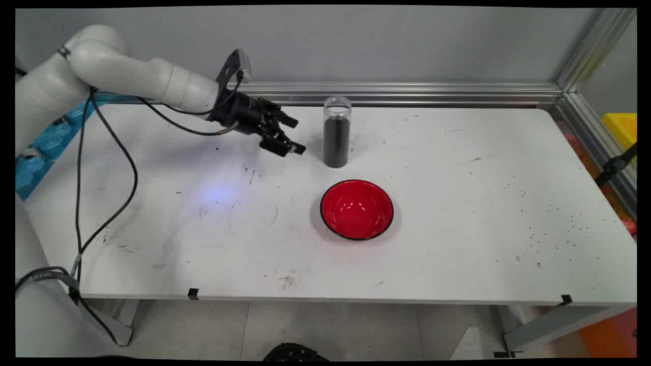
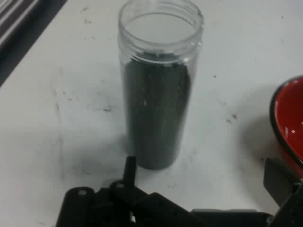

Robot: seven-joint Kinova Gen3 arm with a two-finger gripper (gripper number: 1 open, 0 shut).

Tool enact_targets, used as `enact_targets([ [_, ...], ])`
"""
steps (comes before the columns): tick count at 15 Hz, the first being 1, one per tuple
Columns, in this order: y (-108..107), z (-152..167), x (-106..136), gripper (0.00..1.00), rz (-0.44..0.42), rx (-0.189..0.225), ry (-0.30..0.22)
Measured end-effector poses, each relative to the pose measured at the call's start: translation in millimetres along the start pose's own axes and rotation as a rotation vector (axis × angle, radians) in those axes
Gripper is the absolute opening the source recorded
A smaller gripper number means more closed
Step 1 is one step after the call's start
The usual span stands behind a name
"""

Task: Pick up the black seasoning powder from the table

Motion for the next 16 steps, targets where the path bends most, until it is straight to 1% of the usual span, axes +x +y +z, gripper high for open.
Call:
enact_targets([
  [4, -7, 18, -3, 1.0, -0.025, 0.011, 0.018],
  [8, -13, 42, -11, 1.0, -0.041, 0.017, 0.034],
  [12, -15, 61, -17, 1.0, -0.026, 0.016, 0.048],
  [16, -17, 79, -23, 1.0, 0.013, 0.011, 0.061],
])
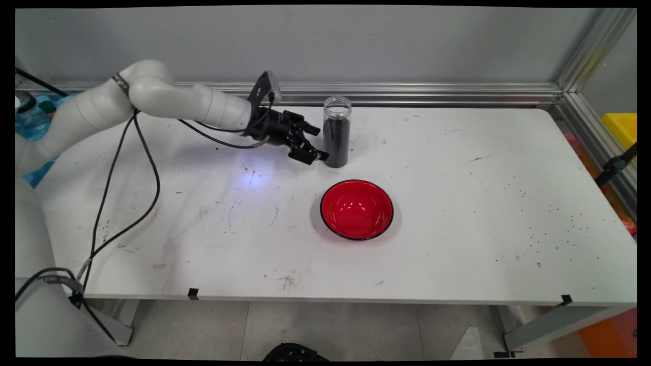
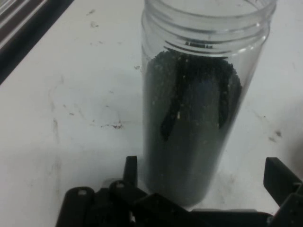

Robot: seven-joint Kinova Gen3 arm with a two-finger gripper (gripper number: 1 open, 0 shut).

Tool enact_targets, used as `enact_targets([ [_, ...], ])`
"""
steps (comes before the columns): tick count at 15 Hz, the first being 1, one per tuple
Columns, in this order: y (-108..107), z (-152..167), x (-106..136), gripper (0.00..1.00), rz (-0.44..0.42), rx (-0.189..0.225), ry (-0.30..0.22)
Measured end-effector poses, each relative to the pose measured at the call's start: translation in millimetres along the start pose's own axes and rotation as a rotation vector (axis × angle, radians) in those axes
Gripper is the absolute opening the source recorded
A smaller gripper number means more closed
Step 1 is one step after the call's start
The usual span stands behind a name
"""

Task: Pick up the black seasoning powder from the table

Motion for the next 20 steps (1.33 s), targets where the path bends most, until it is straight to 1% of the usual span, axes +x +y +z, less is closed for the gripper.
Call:
enact_targets([
  [6, -1, 21, -7, 1.0, 0.035, -0.006, 0.004],
  [12, -3, 42, -13, 1.0, 0.038, -0.007, -0.004],
  [20, -9, 58, -16, 1.0, 0.044, 0.002, -0.004],
])
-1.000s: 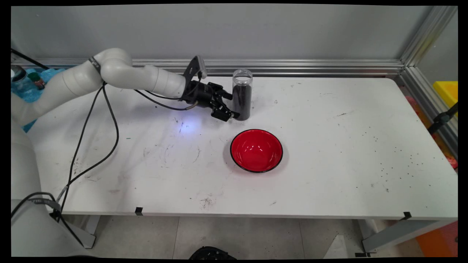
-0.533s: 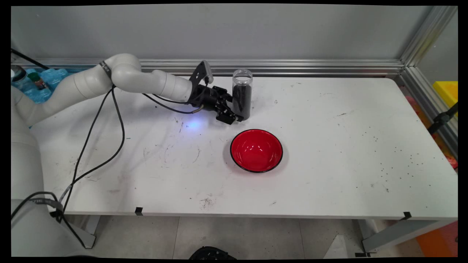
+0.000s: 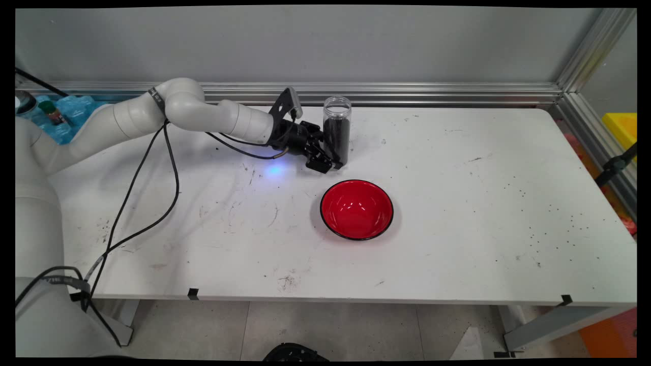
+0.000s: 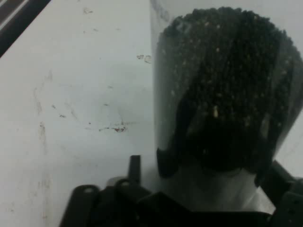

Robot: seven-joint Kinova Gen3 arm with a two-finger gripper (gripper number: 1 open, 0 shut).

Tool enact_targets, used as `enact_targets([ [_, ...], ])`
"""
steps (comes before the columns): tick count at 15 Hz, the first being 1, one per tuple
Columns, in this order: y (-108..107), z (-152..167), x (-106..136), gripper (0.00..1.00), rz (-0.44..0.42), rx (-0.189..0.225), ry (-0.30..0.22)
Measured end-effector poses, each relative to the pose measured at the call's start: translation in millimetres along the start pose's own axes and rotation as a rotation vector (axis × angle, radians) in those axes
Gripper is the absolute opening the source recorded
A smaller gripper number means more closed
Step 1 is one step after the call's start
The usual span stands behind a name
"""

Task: Pick up the black seasoning powder from the table, then pour the black seasoning powder in the red bowl

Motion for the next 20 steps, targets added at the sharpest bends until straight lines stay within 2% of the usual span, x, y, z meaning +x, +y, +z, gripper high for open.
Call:
enact_targets([
  [1, 0, 1, 0, 1.0, 0.0, 0.0, 0.0],
  [2, 0, 2, -1, 0.0, -0.001, -0.001, 0.0],
  [11, 3, 0, -2, 0.0, -0.015, -0.02, 0.003],
  [16, 4, -19, 19, 0.0, -0.016, -0.043, 0.025],
  [20, 2, -35, 35, 0.0, 0.013, -0.032, 0.03],
])
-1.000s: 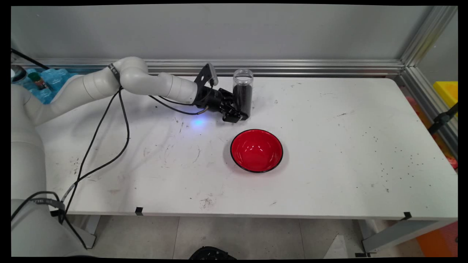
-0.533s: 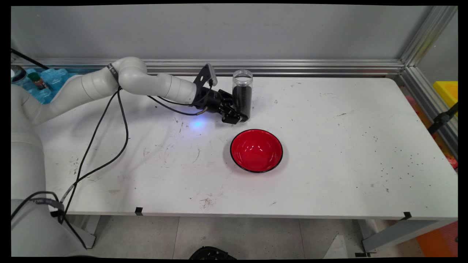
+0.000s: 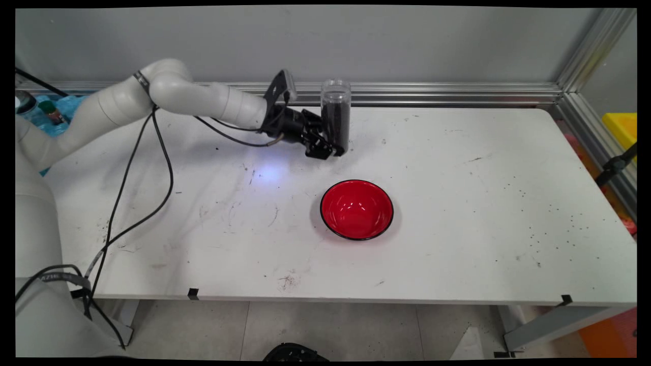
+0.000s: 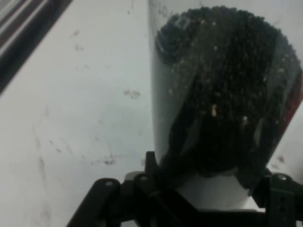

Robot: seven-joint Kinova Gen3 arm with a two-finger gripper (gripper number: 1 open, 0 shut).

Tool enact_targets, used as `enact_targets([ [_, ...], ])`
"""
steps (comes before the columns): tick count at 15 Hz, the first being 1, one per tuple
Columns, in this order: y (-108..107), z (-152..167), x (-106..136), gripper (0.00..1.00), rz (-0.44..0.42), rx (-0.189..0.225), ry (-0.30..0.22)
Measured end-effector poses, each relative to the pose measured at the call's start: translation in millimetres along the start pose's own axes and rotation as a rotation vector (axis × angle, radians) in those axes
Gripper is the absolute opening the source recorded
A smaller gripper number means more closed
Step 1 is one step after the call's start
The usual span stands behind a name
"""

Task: Pour the black seasoning powder in the red bowl

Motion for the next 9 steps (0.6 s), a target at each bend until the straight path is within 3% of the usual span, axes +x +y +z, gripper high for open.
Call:
enact_targets([
  [9, 7, -36, 40, 0.0, 0.16, 0.048, 0.007],
])
